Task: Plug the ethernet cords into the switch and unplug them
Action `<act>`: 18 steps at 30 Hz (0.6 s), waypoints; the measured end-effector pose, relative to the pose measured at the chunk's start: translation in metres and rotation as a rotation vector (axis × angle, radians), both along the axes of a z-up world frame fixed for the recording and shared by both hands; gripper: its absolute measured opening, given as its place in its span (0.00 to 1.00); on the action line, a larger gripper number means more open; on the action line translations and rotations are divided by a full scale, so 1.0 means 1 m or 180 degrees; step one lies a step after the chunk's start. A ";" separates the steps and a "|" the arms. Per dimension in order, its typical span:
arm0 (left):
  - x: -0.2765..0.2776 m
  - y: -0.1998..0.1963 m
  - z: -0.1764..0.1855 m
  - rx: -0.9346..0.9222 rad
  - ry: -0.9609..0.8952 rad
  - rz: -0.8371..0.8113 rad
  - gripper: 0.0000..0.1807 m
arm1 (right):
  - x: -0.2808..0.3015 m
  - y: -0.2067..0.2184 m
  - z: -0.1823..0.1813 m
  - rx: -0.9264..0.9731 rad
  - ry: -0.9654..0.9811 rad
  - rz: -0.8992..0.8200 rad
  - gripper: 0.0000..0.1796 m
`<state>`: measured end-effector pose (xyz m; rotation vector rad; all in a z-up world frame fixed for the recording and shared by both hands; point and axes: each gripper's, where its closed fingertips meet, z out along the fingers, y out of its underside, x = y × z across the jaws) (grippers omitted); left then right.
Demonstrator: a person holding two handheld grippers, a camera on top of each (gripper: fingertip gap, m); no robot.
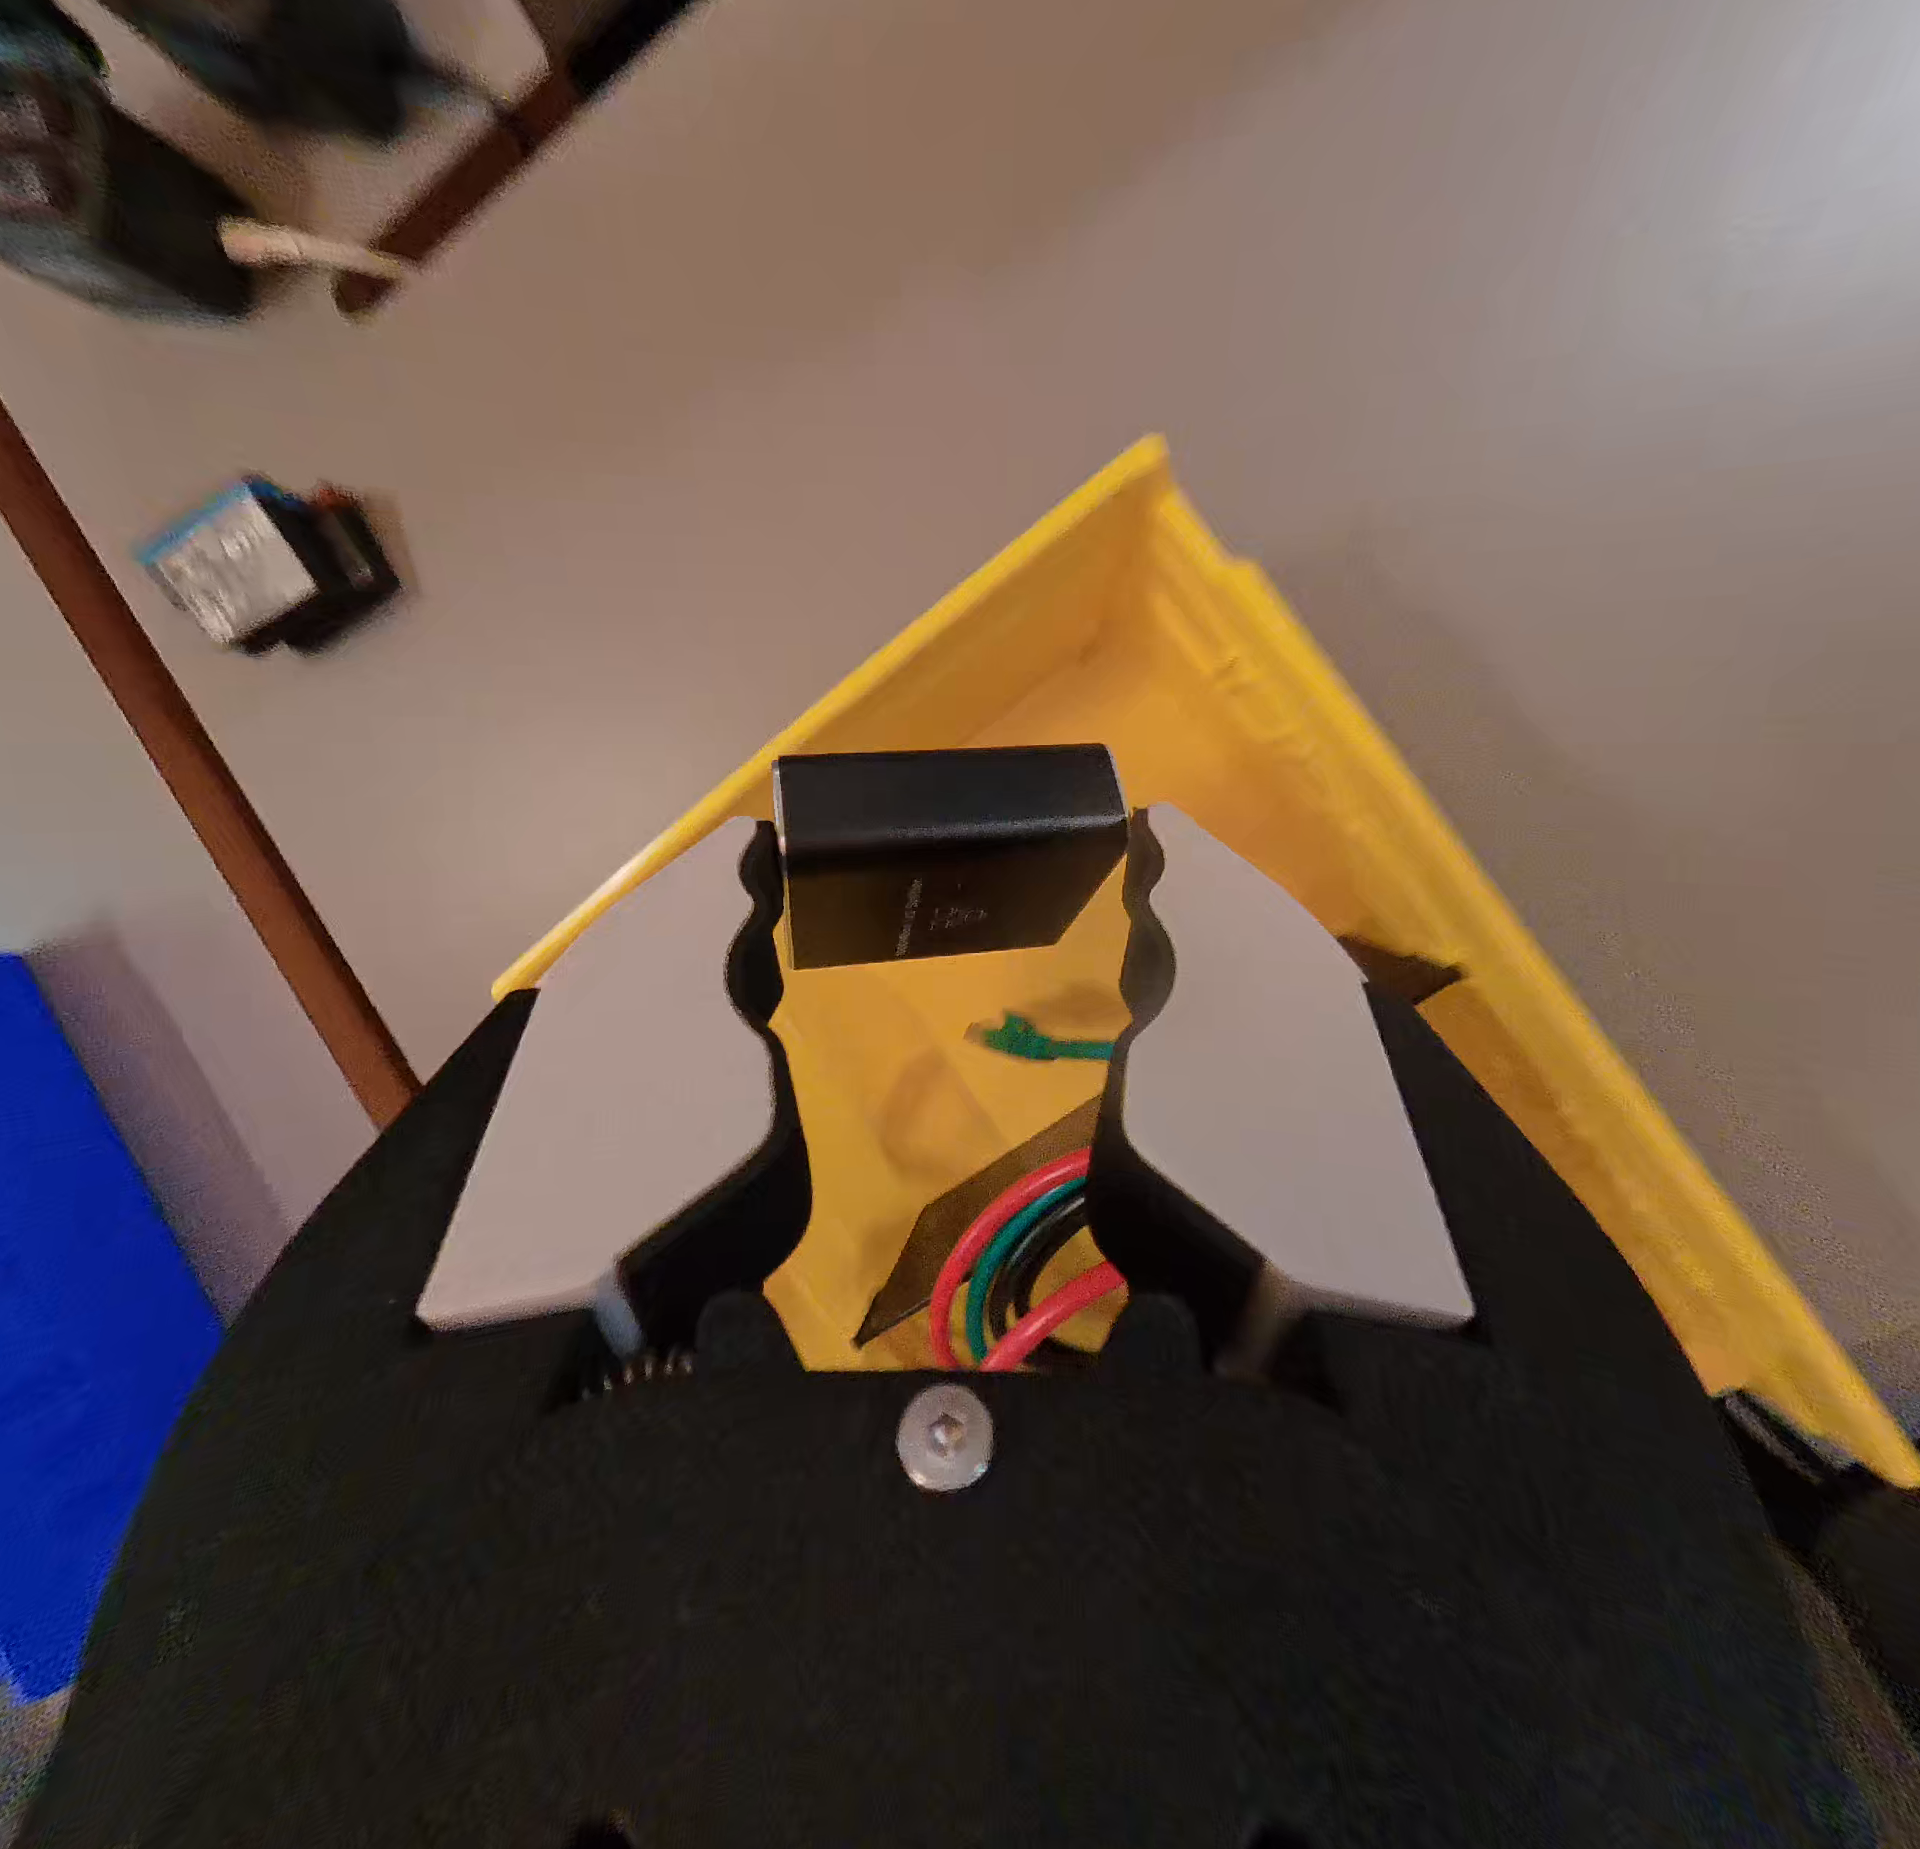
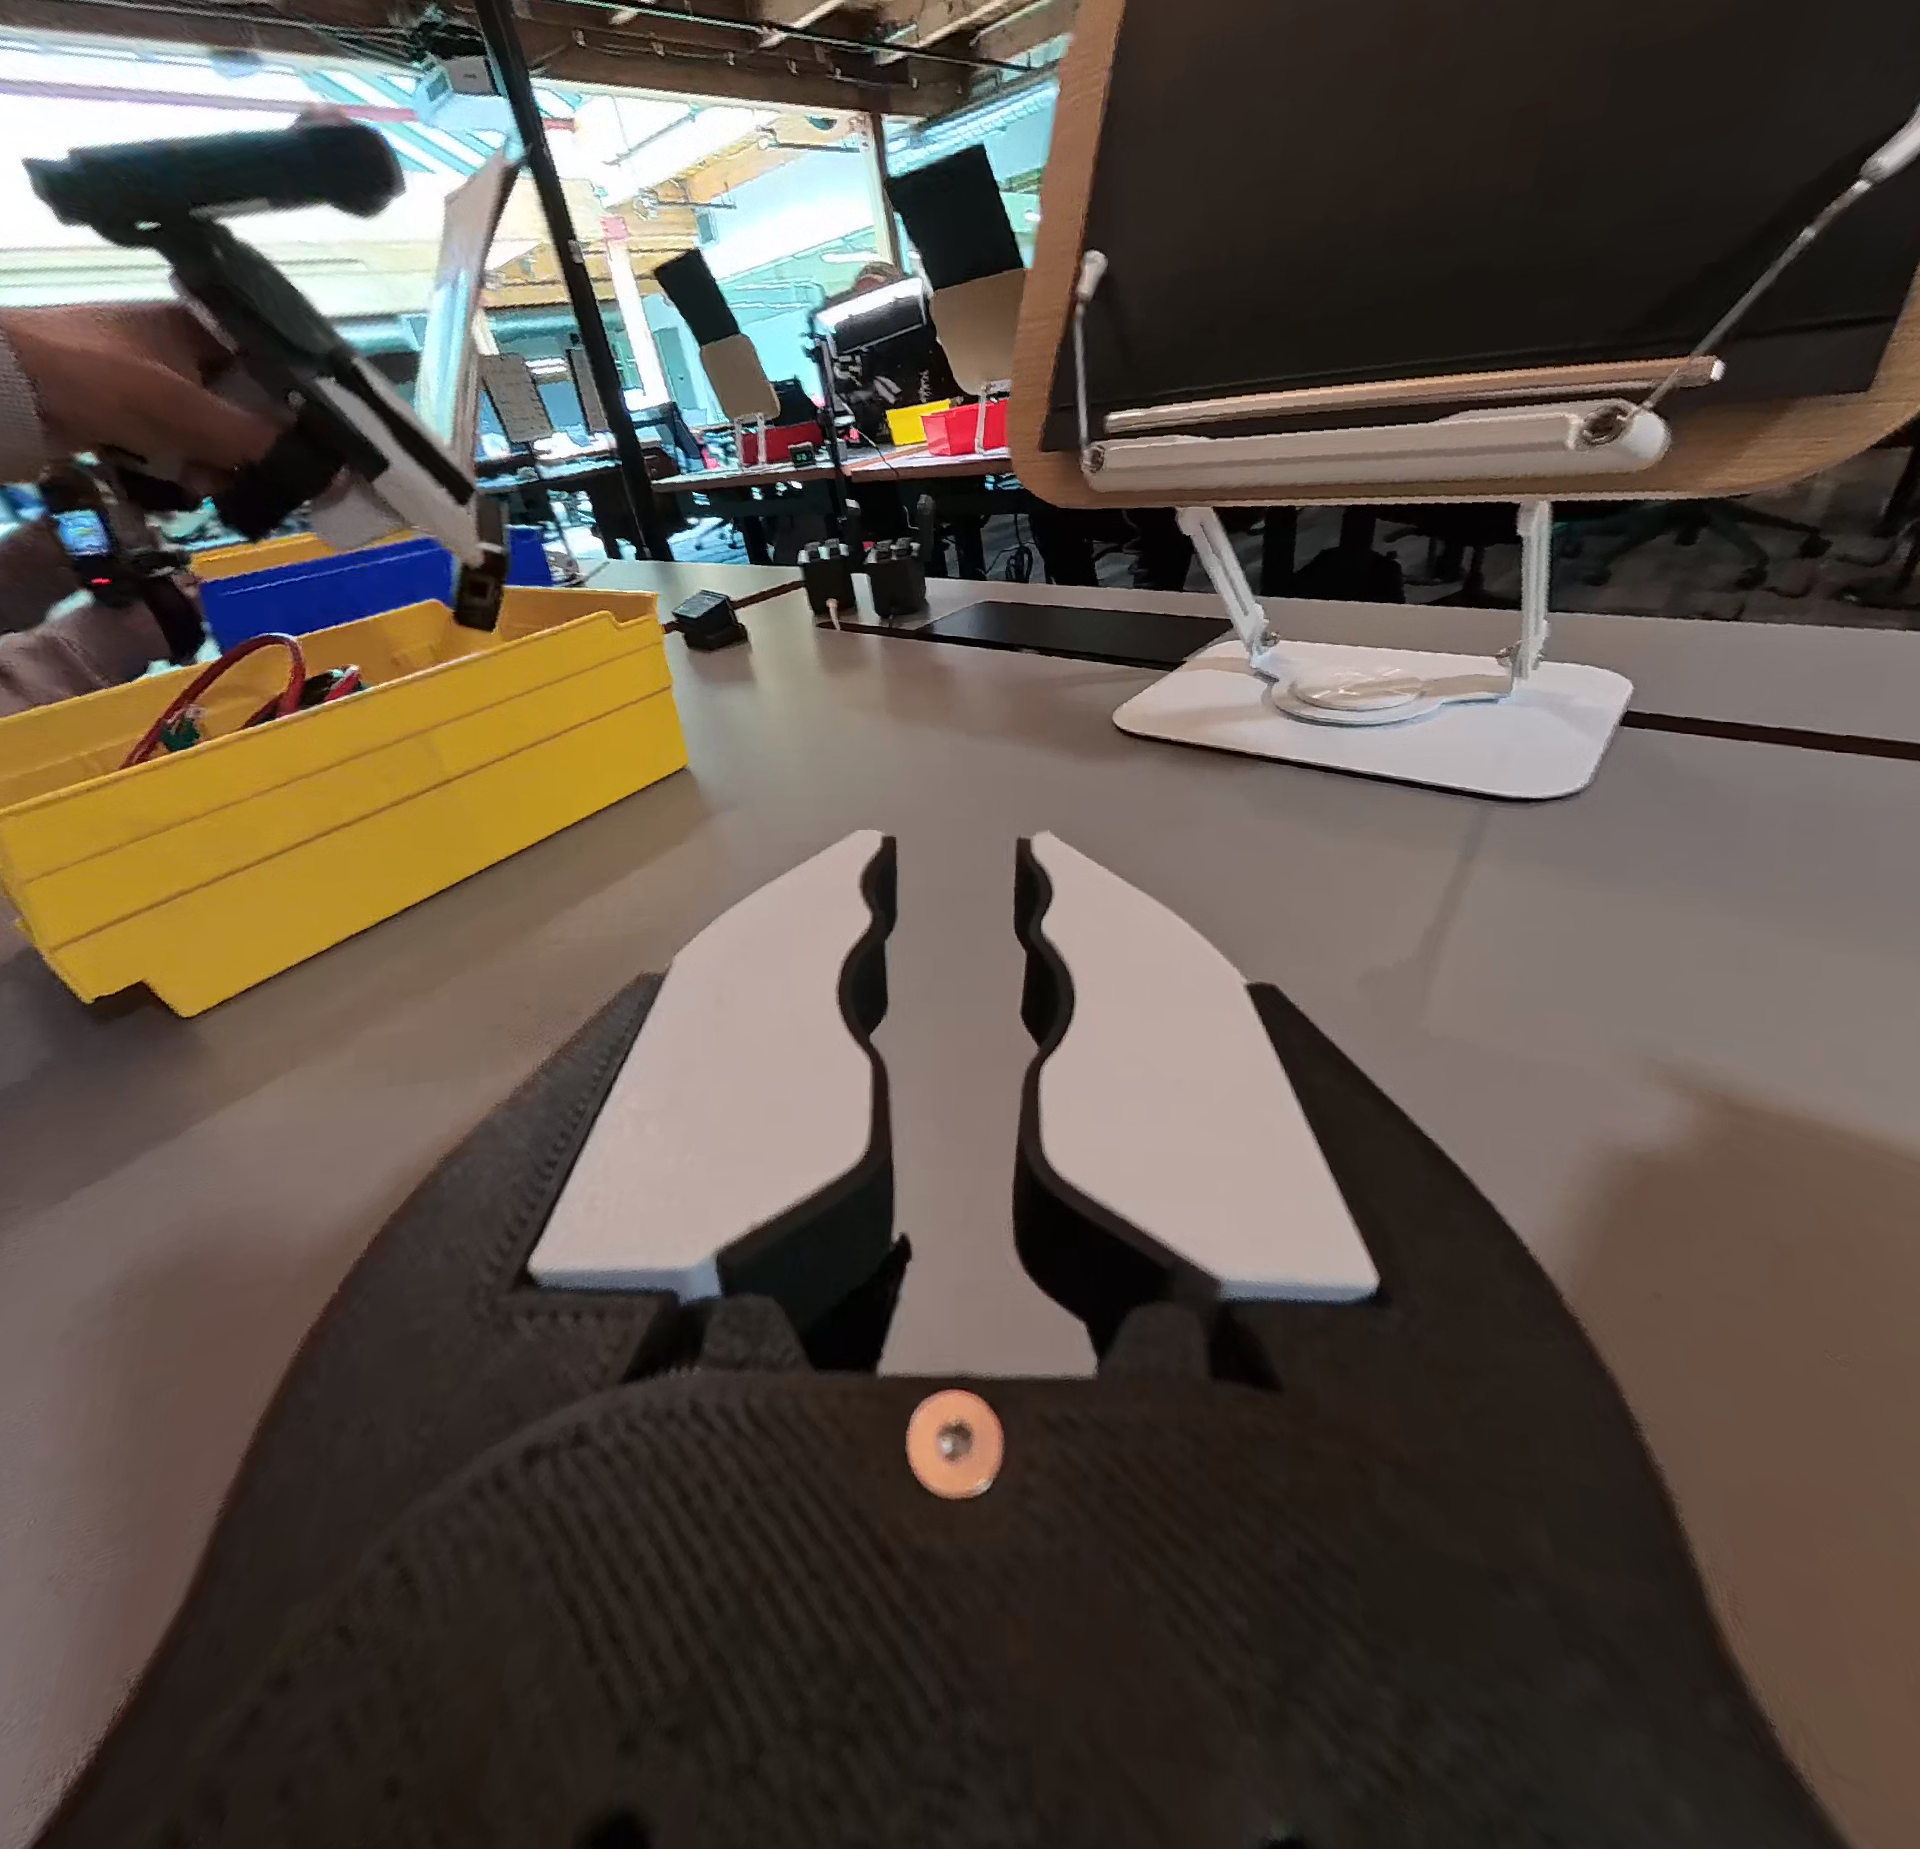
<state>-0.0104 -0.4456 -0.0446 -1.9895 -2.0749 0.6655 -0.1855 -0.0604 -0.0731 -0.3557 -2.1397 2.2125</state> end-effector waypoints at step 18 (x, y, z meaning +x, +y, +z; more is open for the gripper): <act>-0.092 0.289 0.093 0.2864 0.2106 -0.1255 0.37 | 0.077 -0.037 0.050 -0.0415 0.0993 0.0233 0.20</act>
